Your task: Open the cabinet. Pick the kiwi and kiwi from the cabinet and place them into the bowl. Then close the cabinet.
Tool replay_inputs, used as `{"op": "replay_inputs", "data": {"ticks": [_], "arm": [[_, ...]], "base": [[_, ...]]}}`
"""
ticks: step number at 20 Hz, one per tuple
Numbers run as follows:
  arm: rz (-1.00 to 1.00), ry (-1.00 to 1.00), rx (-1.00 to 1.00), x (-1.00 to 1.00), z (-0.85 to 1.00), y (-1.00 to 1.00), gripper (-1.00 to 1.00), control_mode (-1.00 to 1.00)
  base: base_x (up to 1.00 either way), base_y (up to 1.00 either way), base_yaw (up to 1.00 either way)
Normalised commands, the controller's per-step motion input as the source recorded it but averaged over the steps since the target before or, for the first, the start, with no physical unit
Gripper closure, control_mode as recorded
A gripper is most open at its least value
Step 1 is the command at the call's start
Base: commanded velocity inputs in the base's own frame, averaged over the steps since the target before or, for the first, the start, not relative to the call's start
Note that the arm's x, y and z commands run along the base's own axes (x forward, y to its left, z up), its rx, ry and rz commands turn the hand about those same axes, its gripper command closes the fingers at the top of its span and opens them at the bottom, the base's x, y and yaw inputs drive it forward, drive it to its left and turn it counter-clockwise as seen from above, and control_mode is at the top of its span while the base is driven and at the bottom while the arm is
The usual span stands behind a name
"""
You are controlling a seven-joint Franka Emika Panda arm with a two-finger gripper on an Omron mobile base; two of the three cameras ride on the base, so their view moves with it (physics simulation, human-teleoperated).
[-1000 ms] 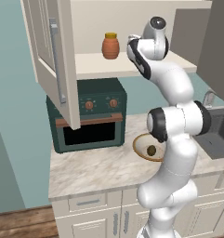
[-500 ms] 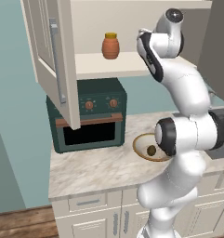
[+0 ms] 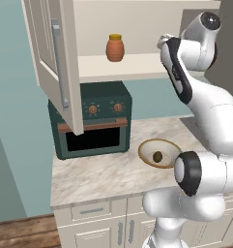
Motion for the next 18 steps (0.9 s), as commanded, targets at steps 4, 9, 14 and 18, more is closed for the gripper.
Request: {"op": "replay_inputs", "data": {"ticks": [4, 9, 14, 18], "arm": [[0.13, 0.14, -0.07, -1.00, -0.71, 0.00, 1.00, -1.00], [0.14, 0.28, -0.10, -0.88, -1.00, 0.00, 1.00, -1.00], [0.15, 0.37, -0.09, -0.43, -1.00, 0.06, 1.00, -1.00], [0.14, 0.38, -0.03, 0.16, -1.00, 0.19, 1.00, -1.00]], "base": [[0.00, 0.00, 0.00], [0.00, 0.00, 0.00], [0.00, 0.00, 0.00], [0.00, 0.00, 0.00]]}}
